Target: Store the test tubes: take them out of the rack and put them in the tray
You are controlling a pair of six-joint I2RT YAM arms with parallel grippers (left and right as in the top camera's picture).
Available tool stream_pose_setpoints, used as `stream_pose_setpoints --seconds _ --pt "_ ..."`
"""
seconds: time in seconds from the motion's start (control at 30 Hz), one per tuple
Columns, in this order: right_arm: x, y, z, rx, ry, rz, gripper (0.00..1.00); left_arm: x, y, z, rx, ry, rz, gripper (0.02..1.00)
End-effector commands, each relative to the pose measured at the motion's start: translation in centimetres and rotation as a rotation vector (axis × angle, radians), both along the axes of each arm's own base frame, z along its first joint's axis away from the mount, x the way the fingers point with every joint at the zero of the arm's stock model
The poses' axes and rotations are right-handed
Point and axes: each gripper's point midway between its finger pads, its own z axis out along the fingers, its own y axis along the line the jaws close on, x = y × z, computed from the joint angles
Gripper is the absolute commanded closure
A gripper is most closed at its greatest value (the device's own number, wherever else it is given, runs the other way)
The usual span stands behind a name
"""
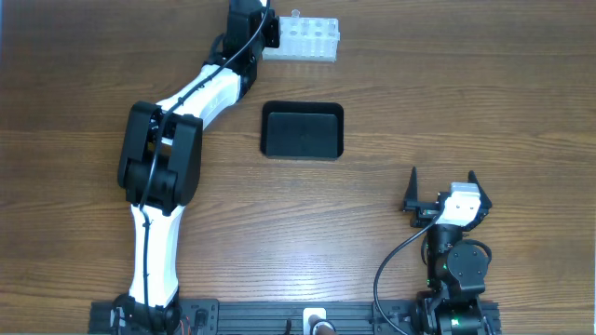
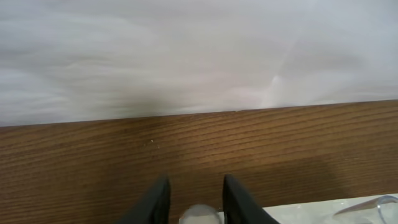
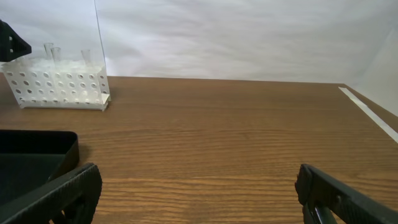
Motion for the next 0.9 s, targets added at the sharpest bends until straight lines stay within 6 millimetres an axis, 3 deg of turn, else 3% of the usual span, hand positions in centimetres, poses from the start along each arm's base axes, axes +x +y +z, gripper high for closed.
stream_pose_setpoints --seconds 0.03,0.63,0.73,0.9 --pt "0.0 0.0 -0.3 -0.004 0.008 0.001 0.009 0.5 -0.3 0.5 0.003 -0.026 0.003 0.75" --pt "0.0 0.0 -0.3 -0.004 0.008 0.001 0.009 0.5 -0.6 1.2 -0.003 -0.044 -0.001 0.79" --pt "0.0 0.0 -0.3 -0.004 0.008 0.001 0.009 0.5 -0.6 2.3 -0.008 -0.06 0.0 0.82" --pt "0.0 0.0 -0.3 -0.004 0.008 0.001 0.007 0.3 -0.5 6.1 -0.024 -0.116 -0.001 0.844"
